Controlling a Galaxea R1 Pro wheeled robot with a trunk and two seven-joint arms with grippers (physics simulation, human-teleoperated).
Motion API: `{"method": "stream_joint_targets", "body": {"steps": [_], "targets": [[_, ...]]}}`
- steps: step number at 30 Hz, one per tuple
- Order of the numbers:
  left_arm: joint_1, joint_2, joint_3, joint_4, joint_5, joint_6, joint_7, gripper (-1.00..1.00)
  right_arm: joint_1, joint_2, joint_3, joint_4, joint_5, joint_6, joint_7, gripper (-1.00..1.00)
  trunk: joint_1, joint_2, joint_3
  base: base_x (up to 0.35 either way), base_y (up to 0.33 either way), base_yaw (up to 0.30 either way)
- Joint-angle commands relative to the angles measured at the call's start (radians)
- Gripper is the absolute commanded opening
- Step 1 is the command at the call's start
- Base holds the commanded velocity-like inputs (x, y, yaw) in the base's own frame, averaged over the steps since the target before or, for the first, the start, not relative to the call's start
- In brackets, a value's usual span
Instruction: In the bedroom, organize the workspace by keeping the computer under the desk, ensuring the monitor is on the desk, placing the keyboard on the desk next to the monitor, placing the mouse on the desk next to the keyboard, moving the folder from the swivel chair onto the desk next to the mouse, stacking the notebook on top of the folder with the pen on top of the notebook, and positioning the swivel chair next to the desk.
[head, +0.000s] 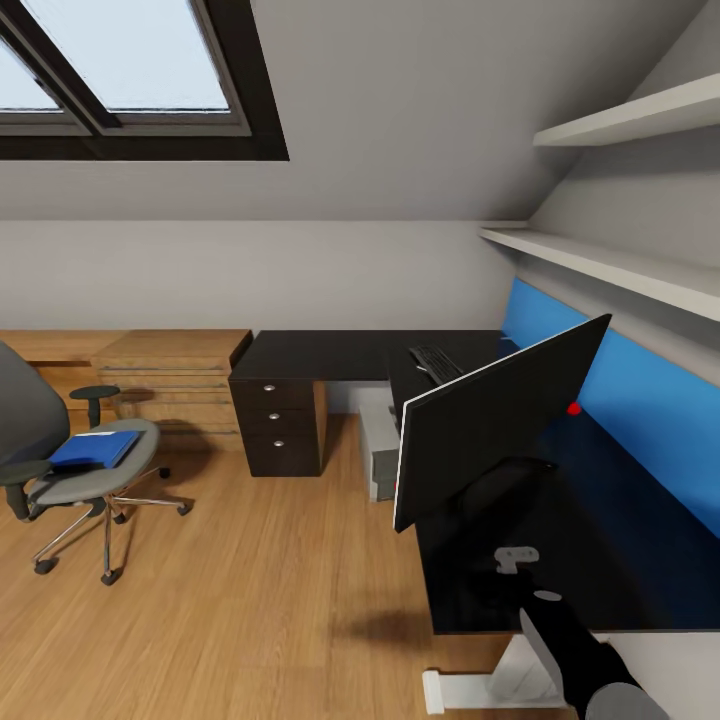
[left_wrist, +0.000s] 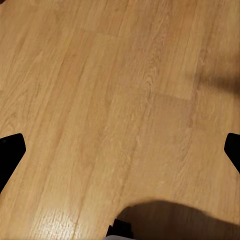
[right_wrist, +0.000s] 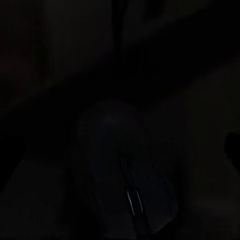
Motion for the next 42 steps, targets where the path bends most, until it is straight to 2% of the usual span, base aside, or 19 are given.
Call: {"method": "stream_joint_targets", "body": {"steps": [1,7,26,36,42], "targets": [[0.0,0.0,-0.002,-0.001,0.01,-0.002,0.003,1.0,-0.006,-0.001,0.001,0.009,-0.004,0.006,0.002,1.0,0.0,-0.001,-0.001,0.0,0.0,0.0],[0.0,0.0,-0.001,-0.001,0.011,-0.003,0.003,1.0,-0.029,-0.001,0.001,0.051,-0.005,0.004,0.004,1.0,0.0,-0.001,-0.001,0.0,0.0,0.0],[0.0,0.0,-0.001,-0.005,0.011,-0.005,0.002,1.0,-0.04,0.0,0.002,0.081,-0.006,0.004,0.005,1.0,0.0,-0.001,-0.001,0.0,0.0,0.0],[0.0,0.0,0.003,-0.054,0.012,-0.006,0.001,1.0,-0.041,0.001,0.003,0.087,-0.005,0.004,0.005,1.0,0.0,-0.001,-0.001,0.0,0.0,0.0],[0.0,0.0,0.004,-0.066,0.013,-0.005,0.004,1.0,-0.042,0.001,0.003,0.089,-0.004,0.004,0.004,1.0,0.023,-0.043,-0.02,0.0,0.0,0.0]]}}
